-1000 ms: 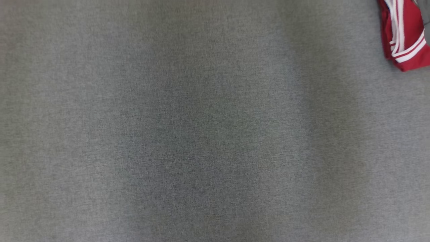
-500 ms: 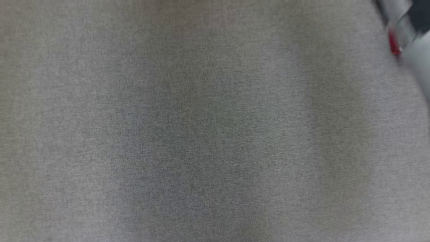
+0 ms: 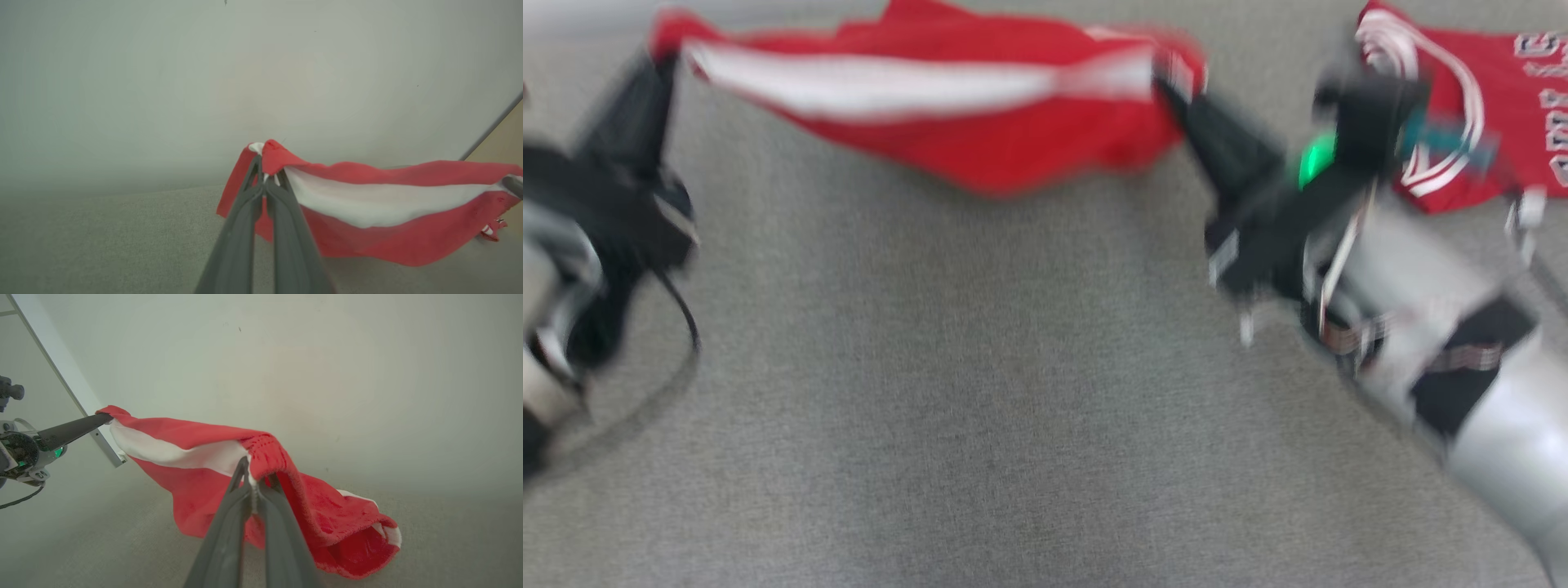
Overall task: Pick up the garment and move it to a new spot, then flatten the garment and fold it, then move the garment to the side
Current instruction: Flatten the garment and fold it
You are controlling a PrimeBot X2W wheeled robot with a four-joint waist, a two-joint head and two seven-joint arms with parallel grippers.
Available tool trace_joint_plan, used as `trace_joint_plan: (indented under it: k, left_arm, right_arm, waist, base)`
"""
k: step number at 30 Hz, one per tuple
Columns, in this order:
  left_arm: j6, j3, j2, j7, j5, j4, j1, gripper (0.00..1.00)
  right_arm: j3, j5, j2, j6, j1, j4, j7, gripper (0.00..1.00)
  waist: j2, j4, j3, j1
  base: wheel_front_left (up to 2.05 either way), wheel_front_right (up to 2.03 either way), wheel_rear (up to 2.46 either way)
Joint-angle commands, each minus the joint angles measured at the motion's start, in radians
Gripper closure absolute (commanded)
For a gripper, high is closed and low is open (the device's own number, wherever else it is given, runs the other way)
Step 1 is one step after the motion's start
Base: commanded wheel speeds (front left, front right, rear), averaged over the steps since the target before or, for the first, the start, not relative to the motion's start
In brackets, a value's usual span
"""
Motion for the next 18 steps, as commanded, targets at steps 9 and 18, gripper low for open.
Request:
trace_joint_plan:
  k: [9,18]
  left_arm:
    - [0.084,0.157,-0.038,-0.004,0.097,-0.175,0.54,1.0]
    - [0.104,0.272,-0.144,-0.005,0.148,-0.175,0.919,1.0]
  right_arm:
    - [0.034,0.029,-0.11,-0.002,0.379,-0.16,-0.018,1.0]
    - [0.028,0.014,-0.192,-0.002,0.689,-0.224,-0.017,1.0]
  waist:
    - [0.0001,-0.017,-0.181,0.0002]
    - [0.0001,-0.025,-0.285,0.0002]
  base:
    - [0.0,0.0,0.0]
    - [0.0,0.0,0.0]
